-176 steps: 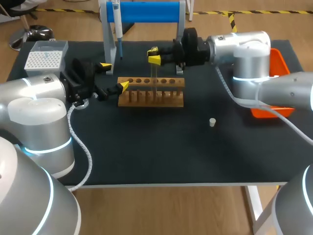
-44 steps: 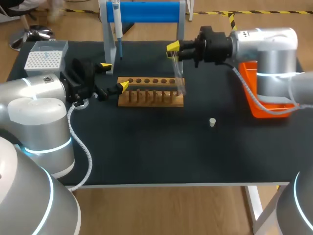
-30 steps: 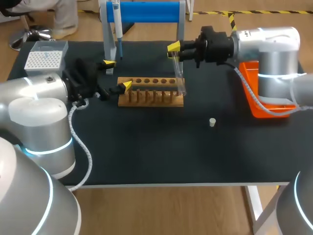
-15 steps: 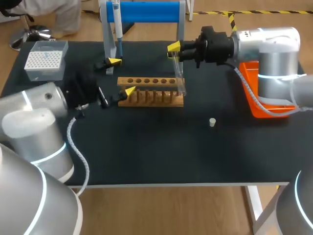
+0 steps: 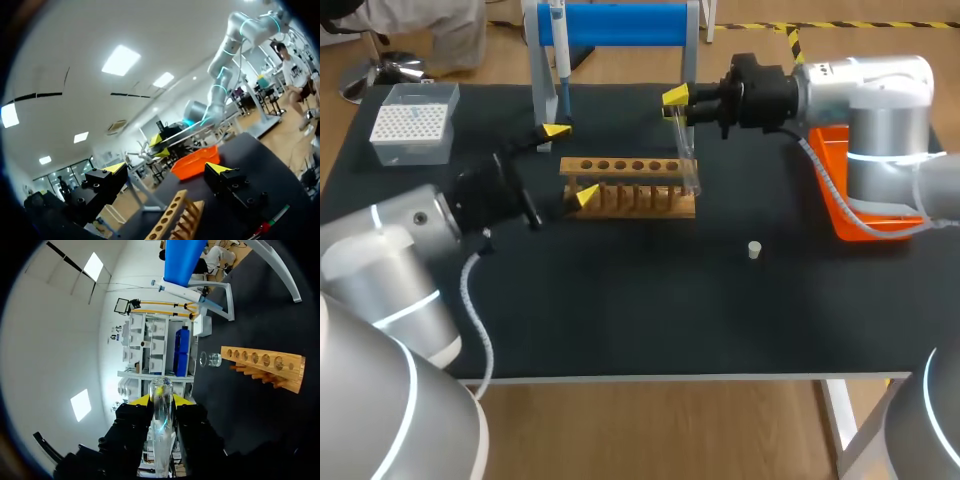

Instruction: Invert the test tube, pick up the pipette, mount the tip to pipette, aspirate from beaker and dispense into the tube, eject the tip, return the pipette, and cap with the stopper.

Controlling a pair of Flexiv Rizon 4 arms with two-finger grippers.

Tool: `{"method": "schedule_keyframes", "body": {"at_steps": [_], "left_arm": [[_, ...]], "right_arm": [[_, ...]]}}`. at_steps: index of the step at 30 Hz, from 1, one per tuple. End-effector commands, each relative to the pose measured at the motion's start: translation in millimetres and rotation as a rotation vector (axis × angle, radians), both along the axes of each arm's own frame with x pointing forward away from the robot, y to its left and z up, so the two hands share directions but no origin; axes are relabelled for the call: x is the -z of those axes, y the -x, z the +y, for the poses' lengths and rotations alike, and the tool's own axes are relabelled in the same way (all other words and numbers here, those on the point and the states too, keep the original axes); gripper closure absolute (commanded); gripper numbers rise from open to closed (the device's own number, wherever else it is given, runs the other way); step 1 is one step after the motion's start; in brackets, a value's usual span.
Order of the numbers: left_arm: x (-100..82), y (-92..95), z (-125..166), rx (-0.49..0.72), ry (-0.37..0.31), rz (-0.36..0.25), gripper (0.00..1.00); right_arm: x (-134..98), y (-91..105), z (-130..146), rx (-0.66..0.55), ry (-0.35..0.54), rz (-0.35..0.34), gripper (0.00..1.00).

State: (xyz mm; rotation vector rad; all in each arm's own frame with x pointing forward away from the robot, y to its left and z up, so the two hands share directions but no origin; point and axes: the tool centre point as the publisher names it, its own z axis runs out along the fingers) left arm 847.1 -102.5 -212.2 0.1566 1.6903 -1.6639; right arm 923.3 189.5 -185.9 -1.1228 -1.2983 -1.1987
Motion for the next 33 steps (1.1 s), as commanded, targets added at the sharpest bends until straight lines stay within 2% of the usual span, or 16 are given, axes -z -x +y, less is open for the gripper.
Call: {"method": "schedule_keyframes", "body": {"at_steps": [1,5,7,8,25,30,33], "left_arm": [[4.5,-0.8,-9.7,0.030,-0.053,-0.123,0.00],[0.5,2.1,-17.0,0.038,-0.090,-0.241,0.00],[-3.4,6.1,-21.8,0.041,-0.086,-0.313,0.00],[-4.1,6.2,-22.6,0.006,-0.109,-0.314,0.00],[-4.1,6.2,-22.6,0.006,-0.109,-0.314,0.00],[-16.2,10.8,-40.1,0.022,-0.253,-0.489,0.00],[-21.8,12.8,-52.8,0.034,-0.303,-0.586,0.00]], "right_arm": [[-1.2,0.2,-0.5,0.000,0.004,0.000,1.00],[-1.2,0.2,-0.5,0.000,0.004,0.000,1.00],[-1.2,0.2,-0.5,0.000,0.004,0.000,1.00],[-1.2,0.2,-0.5,0.000,0.004,0.000,1.00],[-1.2,0.2,-0.5,0.000,0.004,0.000,1.00],[-1.2,0.2,-0.5,0.000,0.004,0.000,1.00],[-1.2,0.2,-0.5,0.000,0.004,0.000,1.00]]}}
